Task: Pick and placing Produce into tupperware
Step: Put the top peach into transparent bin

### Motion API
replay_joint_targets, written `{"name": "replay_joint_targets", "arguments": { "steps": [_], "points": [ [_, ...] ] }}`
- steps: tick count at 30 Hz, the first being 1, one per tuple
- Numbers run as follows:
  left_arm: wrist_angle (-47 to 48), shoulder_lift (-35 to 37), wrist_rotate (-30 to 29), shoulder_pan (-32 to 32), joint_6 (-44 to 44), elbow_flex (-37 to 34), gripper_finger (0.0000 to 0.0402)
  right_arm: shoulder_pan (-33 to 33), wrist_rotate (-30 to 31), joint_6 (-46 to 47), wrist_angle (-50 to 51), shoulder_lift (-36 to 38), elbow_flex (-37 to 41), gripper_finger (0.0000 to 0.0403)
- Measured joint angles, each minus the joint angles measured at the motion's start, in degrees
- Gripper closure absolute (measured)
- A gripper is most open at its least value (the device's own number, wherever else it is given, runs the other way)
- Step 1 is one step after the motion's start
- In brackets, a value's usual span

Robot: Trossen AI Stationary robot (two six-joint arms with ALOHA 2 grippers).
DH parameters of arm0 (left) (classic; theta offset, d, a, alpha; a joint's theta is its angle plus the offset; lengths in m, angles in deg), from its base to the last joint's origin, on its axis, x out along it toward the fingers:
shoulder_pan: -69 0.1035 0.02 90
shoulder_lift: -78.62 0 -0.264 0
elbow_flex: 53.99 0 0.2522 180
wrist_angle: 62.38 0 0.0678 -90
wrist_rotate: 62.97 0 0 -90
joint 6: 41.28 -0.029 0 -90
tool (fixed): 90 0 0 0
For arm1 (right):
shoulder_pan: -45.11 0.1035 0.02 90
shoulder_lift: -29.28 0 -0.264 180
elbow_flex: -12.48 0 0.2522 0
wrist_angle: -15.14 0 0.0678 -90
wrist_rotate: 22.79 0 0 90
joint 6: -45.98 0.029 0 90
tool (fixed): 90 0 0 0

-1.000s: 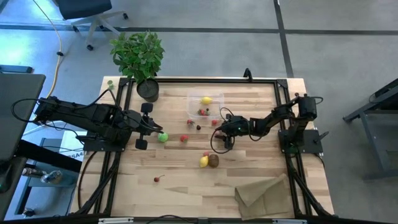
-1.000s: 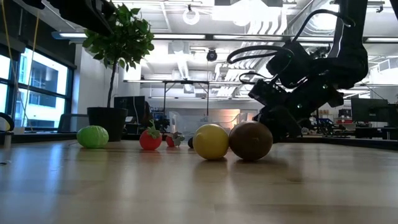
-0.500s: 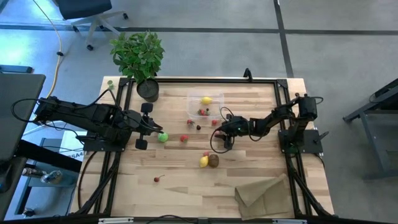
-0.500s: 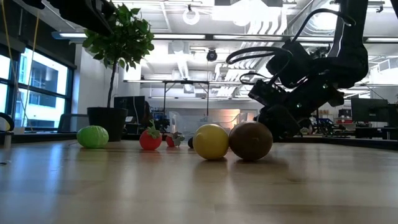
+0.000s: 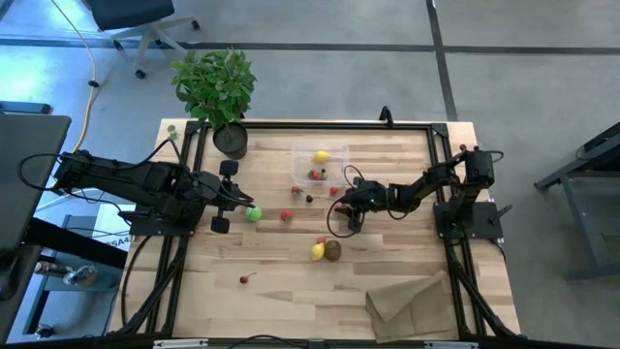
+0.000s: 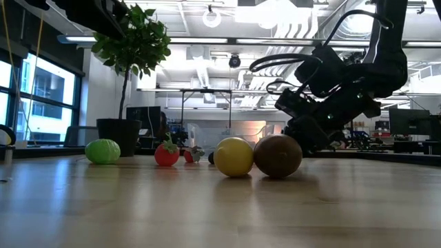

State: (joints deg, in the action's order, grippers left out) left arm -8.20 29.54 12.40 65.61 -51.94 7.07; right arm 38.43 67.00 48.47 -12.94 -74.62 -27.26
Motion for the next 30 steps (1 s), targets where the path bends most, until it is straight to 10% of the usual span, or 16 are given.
{"name": "replay_joint_targets", "arguments": {
  "steps": [15, 30],
  "points": [
    [0.0, 0.0, 0.0, 0.01, 0.0, 0.02, 0.0399, 0.0, -3.52, 0.75, -4.42, 0.82, 0.31, 0.0304],
    [-0.02, 0.02, 0.02, 0.0, 0.0, 0.0, 0.0399, -0.07, 1.85, 0.6, -12.33, 18.77, -4.97, 0.0304]
  ]
}}
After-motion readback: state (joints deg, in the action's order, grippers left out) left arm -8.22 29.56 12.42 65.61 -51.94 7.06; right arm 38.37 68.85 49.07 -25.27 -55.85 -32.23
